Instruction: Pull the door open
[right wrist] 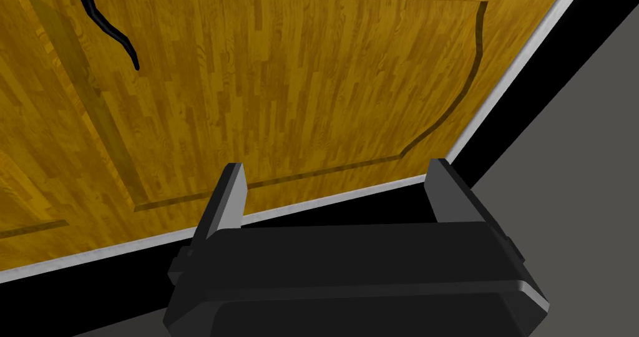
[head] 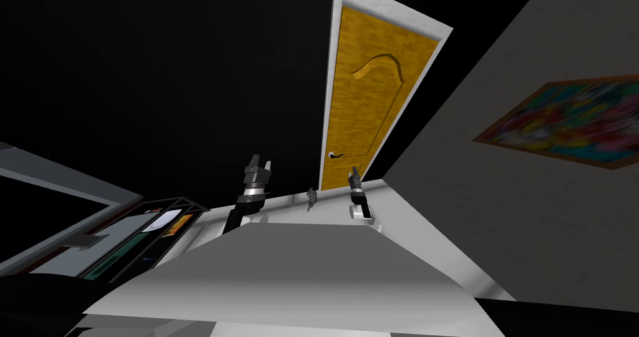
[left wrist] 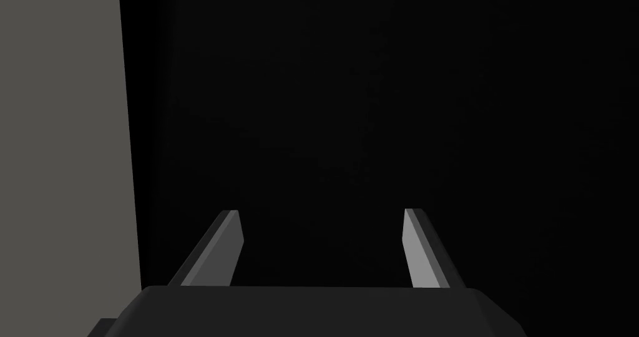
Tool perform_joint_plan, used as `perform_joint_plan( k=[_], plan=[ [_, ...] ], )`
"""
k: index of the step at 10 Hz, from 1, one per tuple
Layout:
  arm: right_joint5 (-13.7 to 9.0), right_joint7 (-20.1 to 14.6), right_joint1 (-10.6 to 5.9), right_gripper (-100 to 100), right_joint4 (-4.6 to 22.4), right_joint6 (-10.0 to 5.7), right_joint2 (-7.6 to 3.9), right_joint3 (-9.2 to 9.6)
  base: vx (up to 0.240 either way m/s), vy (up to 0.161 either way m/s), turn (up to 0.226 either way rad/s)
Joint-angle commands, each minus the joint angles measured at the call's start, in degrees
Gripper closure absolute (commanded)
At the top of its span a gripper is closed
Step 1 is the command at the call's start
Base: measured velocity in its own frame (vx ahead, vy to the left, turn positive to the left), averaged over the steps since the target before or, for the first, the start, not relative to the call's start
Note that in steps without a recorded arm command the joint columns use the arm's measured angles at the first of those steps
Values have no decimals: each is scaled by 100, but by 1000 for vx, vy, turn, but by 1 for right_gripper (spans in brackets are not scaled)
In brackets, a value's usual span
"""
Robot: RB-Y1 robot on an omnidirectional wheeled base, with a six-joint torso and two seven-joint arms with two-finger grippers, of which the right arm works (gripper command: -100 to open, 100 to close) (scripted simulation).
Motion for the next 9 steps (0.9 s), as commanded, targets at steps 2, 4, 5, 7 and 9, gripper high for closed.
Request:
perform_joint_plan(
  k=[2,4,5,7,9],
  plan=[
    [-58,-5,-170,-100,440,-37,-57,-2,62,-36,137],
    [-86,-10,-248,-100,682,-47,-88,-5,63,-44,124],
    [-113,-14,-322,-100,873,-57,-117,-7,38,-40,103],
    [-140,-19,-396,-100,1062,-66,-146,-10,58,-40,112],
    [-193,-29,-543,-100,1425,-85,-203,-15,47,-43,146]
  ],
)
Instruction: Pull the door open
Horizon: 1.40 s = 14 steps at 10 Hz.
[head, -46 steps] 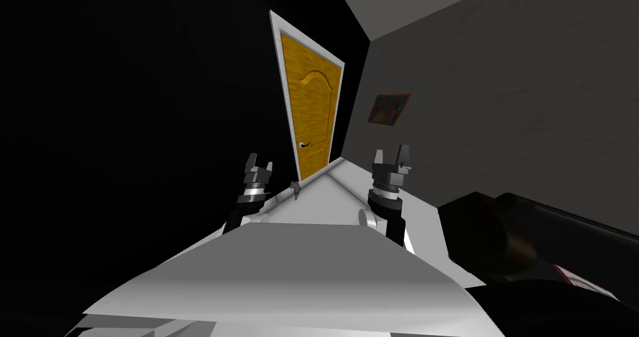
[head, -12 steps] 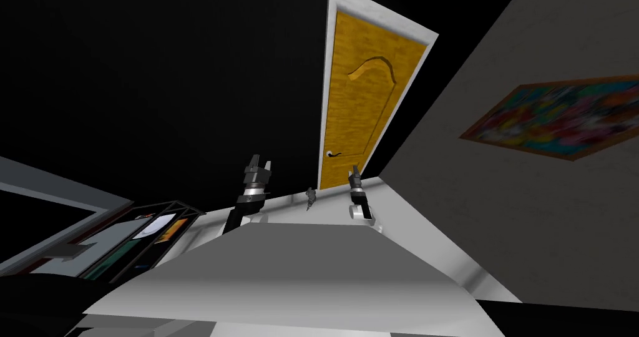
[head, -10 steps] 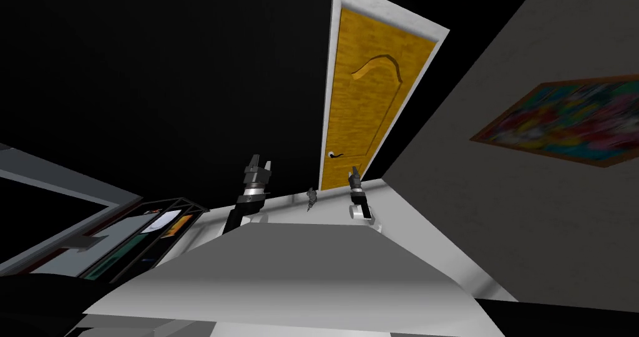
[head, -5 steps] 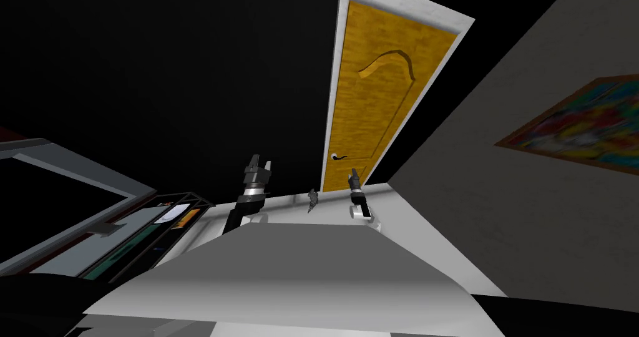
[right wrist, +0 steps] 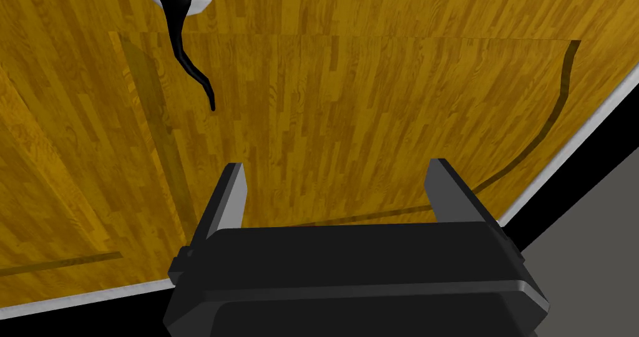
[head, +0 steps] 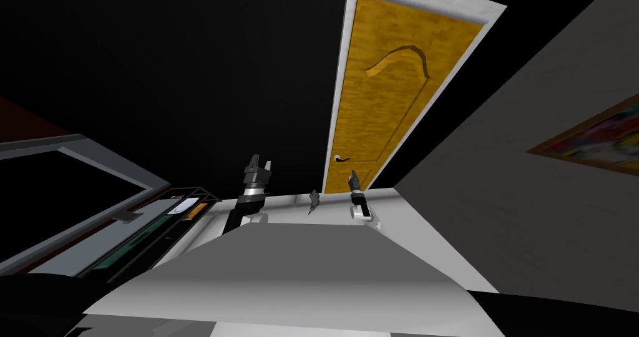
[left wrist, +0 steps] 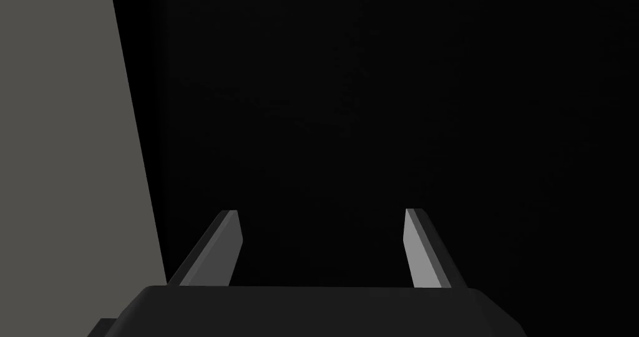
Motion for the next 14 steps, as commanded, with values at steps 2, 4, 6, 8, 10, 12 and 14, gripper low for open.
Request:
perform_joint_plan(
  k=[2,4,6,8,10,12,14],
  plan=[
    [-62,0,-164,-100,442,-3,-50,-6,72,-69,159],
    [-111,-9,-297,-100,784,-20,-99,-10,78,-60,146],
    [-153,-17,-415,-100,1087,-35,-143,-15,65,-54,145],
    [-195,-24,-529,-100,1381,-50,-184,-19,65,-61,119],
    [-230,-30,-625,-100,1630,-62,-219,-22,55,-63,120],
    [-277,-39,-756,-100,1967,-79,-266,-27,48,-56,125],
    [-312,-45,-851,-100,2211,-91,-299,-30,65,-75,139]
  ],
)
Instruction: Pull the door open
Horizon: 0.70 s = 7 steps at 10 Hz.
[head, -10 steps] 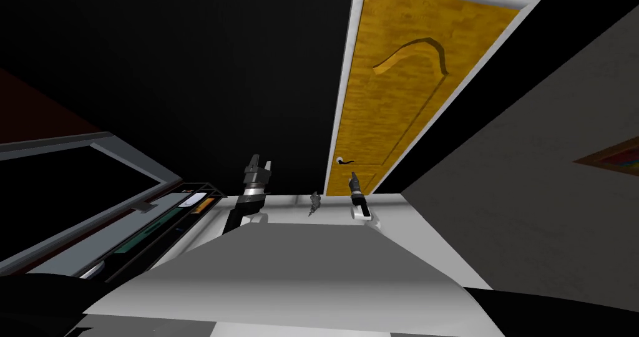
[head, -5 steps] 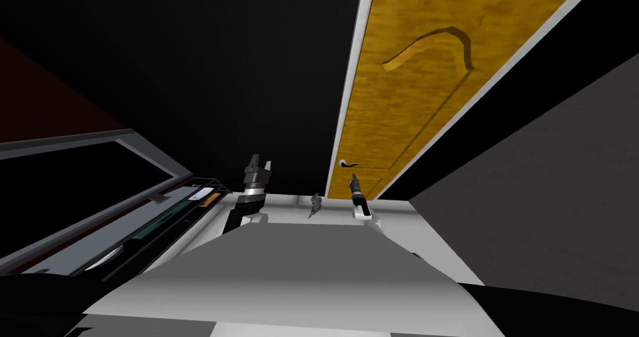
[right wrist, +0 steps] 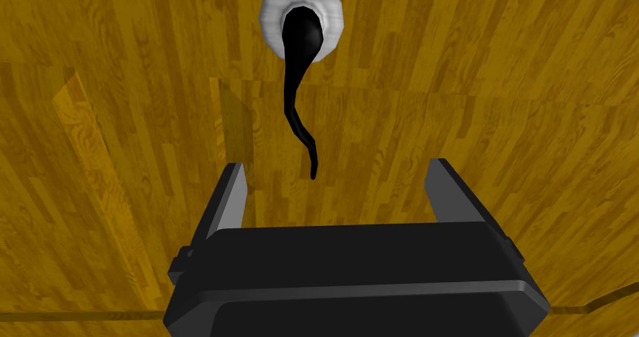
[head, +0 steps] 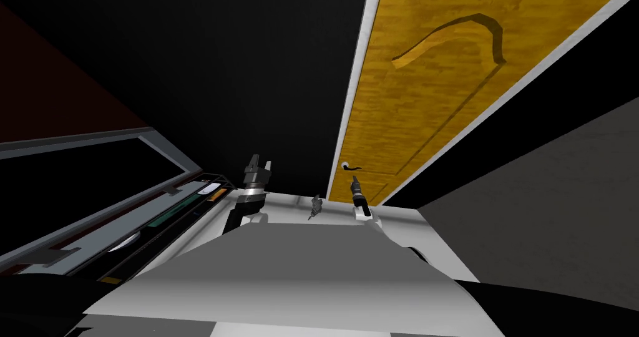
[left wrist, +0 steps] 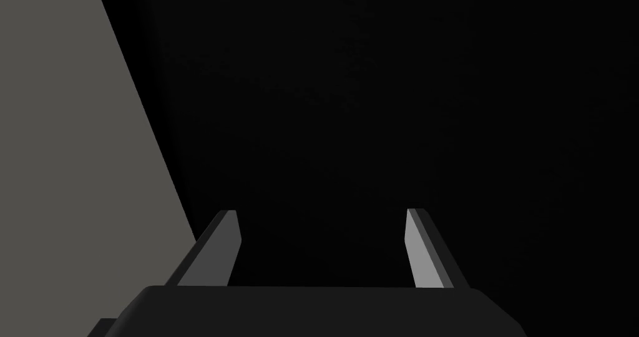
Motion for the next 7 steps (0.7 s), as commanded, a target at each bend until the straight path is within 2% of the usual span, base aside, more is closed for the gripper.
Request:
perform_joint_plan(
  k=[1,3,7],
  plan=[
    [-21,-23,-76,-100,177,-26,-37,0,41,-63,52],
    [-24,-24,-97,-100,244,-50,-40,2,26,-28,36],
    [-480,-130,-250,-100,877,-373,-416,13,32,17,171]
  ],
)
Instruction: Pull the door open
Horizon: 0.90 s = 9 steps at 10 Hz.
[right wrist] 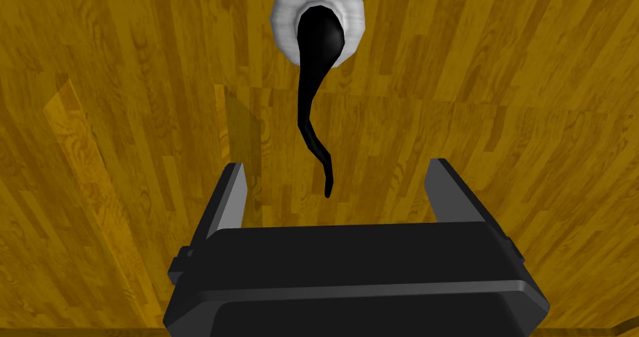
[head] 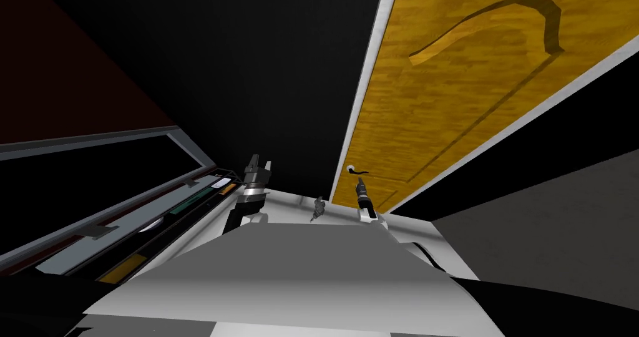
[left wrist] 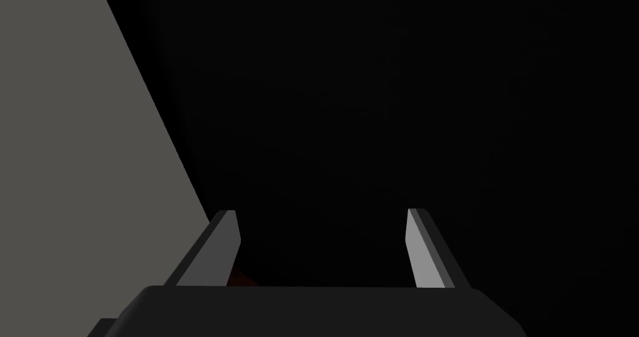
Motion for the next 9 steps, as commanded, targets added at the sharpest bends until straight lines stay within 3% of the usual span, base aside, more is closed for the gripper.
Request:
perform_joint_plan(
  k=[1,5,9],
  plan=[
    [-138,-27,-62,-100,172,-69,-110,-1,93,14,122],
    [-390,-84,-144,-100,514,-241,-316,4,143,-20,116],
    [-450,-97,-164,-100,595,-282,-365,6,89,19,99]
  ],
)
